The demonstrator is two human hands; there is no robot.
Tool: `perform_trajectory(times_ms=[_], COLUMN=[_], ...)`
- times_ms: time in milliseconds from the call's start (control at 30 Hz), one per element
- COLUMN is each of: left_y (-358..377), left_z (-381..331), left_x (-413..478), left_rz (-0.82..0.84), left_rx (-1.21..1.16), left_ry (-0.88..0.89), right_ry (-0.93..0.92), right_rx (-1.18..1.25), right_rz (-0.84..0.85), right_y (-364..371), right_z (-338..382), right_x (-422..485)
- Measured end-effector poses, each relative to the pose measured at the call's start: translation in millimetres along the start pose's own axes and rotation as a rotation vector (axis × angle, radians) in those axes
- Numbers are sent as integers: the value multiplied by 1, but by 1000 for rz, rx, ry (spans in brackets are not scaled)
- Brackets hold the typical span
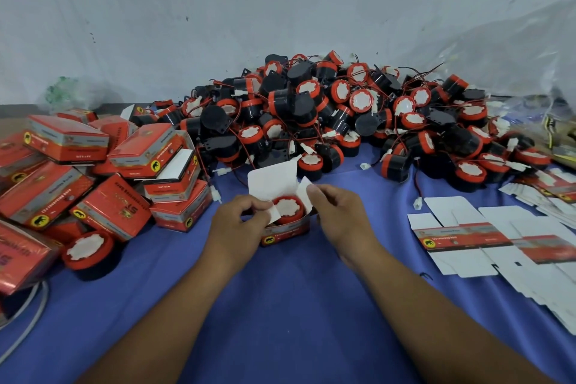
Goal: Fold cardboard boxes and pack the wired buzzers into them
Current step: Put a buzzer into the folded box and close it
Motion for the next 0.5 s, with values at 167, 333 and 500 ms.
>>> perform_trajectory(times_ms=[167,333,500], left_y=[1,-3,-7], left_z=[5,3,7], left_x=[-1,-1,0], left_rz=[36,153,125], left_rx=[-66,-91,65], left_ry=[-5,119,140], right_ry=[-61,-123,-239], right_rx=[-84,-63,-231], right_rz=[139,211,460], right_y=[7,9,5], right_z=[-5,0,0], right_x=[0,0,-2])
Point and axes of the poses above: each hand's wrist, its own x-axis towards the middle knuckle, its own y-axis out of the palm, z = x × y, the point moved 3 cm from there along x, towards the middle knuckle, and after that the axes turned 9 degrees about x, right-handed, at the moved point
